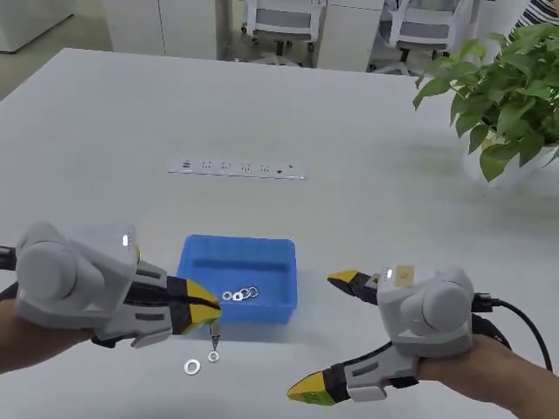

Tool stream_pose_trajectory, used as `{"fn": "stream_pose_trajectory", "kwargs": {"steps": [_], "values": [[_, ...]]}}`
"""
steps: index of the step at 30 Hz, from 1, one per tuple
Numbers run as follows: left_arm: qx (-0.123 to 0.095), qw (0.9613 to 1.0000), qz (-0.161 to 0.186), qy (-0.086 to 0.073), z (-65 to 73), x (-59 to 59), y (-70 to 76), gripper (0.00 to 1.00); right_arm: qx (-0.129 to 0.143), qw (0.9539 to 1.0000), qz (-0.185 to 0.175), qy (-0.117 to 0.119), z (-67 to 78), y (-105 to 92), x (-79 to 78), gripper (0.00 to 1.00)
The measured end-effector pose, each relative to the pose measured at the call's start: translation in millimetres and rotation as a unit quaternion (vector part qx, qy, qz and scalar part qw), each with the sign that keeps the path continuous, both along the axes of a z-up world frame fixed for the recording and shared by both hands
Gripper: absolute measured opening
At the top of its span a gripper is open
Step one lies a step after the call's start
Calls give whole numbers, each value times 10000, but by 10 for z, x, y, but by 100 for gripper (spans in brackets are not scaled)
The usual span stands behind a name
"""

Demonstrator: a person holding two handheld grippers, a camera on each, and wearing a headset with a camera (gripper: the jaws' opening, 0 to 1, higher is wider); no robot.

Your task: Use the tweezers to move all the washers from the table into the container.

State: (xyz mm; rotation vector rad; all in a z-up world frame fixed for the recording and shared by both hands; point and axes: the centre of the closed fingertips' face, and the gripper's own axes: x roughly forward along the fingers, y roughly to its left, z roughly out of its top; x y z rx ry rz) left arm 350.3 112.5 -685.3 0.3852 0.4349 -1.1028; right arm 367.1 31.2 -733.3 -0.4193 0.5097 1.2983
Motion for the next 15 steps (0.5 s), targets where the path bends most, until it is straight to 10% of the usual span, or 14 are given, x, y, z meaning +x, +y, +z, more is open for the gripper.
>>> {"fn": "stream_pose_trajectory", "kwargs": {"steps": [15], "values": [[73, 9999, -26, 66, -122, 1, -17, 5, -79, 9999, -40, 71, -72, -39, -23, 98]]}}
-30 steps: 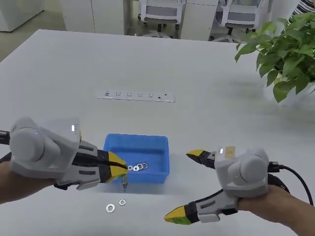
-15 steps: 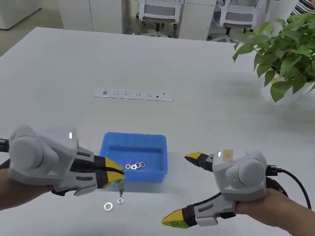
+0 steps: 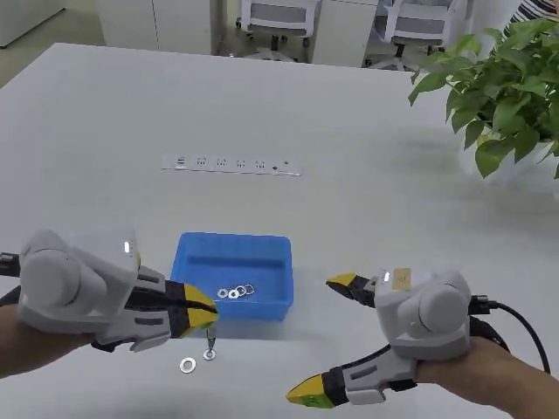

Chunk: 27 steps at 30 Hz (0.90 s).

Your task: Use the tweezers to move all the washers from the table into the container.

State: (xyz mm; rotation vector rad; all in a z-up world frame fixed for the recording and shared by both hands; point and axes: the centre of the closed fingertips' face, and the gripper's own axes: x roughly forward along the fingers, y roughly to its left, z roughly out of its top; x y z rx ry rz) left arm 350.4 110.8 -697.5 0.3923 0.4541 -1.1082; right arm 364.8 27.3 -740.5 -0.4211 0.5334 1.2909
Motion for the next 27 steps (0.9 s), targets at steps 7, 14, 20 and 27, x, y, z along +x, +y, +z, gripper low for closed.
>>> {"fn": "stream_pose_trajectory", "kwargs": {"steps": [7, 14, 20, 27], "values": [[22, 10000, 6, -16, -35, 9, 20, 5, -26, 10000, 17, 19, -31, -5, -8, 98], [51, 10000, -48, -12, -41, 14, 20, 5, 25, 10000, 78, 3, -25, 17, -10, 96], [93, 9999, -119, 5, -43, 8, 21, 5, 142, 9995, 264, -64, 7, 86, -22, 90], [154, 9997, -200, 34, -46, 6, 20, 5, 238, 9982, 542, -111, 17, 213, -52, 82]]}}
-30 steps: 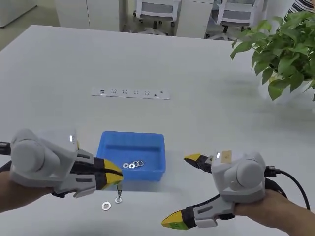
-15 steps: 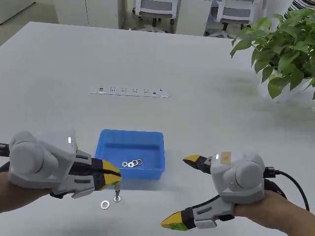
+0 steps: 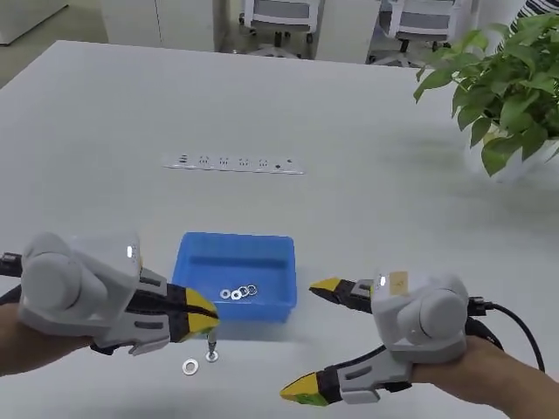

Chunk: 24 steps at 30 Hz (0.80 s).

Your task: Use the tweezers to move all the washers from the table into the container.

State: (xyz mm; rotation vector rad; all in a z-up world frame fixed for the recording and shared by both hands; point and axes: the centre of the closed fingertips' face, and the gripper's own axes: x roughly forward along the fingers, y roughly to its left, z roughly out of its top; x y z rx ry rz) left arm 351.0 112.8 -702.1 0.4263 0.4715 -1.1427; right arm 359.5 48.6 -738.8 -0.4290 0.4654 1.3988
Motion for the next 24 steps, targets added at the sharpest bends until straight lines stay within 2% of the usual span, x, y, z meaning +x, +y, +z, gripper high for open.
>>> {"fn": "stream_pose_trajectory", "kwargs": {"steps": [10, 24], "values": [[61, 9999, -85, 60, 2, 6, 32, 5, 21, 9994, 350, -41, -32, 171, 2, 71], [216, 9995, -239, 69, 1, -11, 60, 5, 58, 9957, 910, -160, -60, 487, -43, 49]]}}
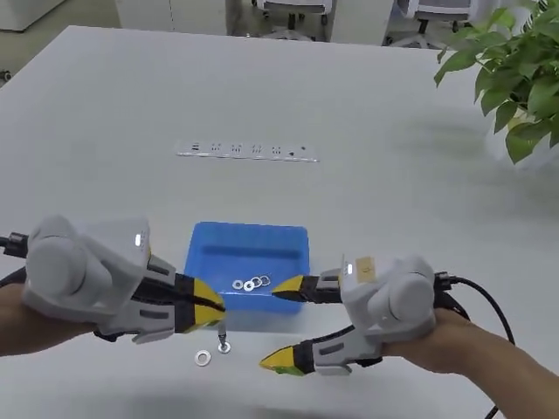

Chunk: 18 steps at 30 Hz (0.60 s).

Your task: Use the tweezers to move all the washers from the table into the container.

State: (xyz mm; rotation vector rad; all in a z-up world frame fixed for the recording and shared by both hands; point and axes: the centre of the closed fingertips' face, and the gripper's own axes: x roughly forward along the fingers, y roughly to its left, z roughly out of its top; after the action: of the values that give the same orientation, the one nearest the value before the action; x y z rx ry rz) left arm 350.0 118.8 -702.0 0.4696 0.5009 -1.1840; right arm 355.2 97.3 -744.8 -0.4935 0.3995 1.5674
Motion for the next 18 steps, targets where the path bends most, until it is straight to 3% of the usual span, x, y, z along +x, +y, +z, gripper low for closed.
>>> {"fn": "stream_pose_trajectory", "kwargs": {"steps": [18], "values": [[15, 10000, -70, 46, -3, -1, -9, 5, -33, 9989, 472, 44, -104, 344, -60, 26]]}}
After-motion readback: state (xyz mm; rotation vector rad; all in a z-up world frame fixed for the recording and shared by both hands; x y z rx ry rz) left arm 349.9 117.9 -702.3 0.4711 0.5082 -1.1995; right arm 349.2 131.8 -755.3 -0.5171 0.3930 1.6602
